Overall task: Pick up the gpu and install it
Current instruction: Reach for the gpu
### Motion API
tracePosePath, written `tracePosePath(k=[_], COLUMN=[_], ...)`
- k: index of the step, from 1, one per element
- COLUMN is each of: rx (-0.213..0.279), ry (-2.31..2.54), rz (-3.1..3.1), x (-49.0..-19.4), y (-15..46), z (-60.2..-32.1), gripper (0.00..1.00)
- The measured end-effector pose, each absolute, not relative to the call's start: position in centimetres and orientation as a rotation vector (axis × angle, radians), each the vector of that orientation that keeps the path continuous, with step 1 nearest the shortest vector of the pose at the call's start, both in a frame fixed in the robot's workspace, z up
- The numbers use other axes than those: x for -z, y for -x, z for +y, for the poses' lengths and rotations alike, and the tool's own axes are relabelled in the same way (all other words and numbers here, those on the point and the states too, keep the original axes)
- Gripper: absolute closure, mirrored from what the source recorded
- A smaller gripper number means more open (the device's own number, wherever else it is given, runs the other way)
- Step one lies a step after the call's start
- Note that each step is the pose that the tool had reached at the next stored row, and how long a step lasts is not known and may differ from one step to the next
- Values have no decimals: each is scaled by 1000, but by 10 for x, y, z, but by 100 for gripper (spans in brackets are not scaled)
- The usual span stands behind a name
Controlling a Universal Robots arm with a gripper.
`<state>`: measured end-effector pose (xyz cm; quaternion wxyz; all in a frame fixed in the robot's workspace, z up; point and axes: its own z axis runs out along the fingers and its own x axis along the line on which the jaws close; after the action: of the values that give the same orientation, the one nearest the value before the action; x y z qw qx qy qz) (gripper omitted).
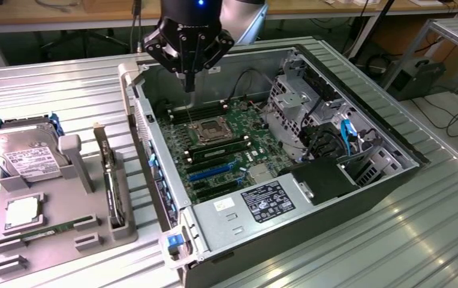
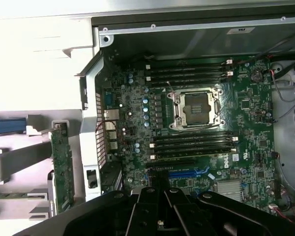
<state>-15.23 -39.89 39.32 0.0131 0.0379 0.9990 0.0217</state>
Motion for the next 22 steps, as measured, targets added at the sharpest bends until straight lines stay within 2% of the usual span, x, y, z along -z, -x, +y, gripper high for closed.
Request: tracePosePath(k=[22], rx=[-68], ry=[-118], rz=[3112], x=[-393], y=[157], z=[-399], gripper=[89])
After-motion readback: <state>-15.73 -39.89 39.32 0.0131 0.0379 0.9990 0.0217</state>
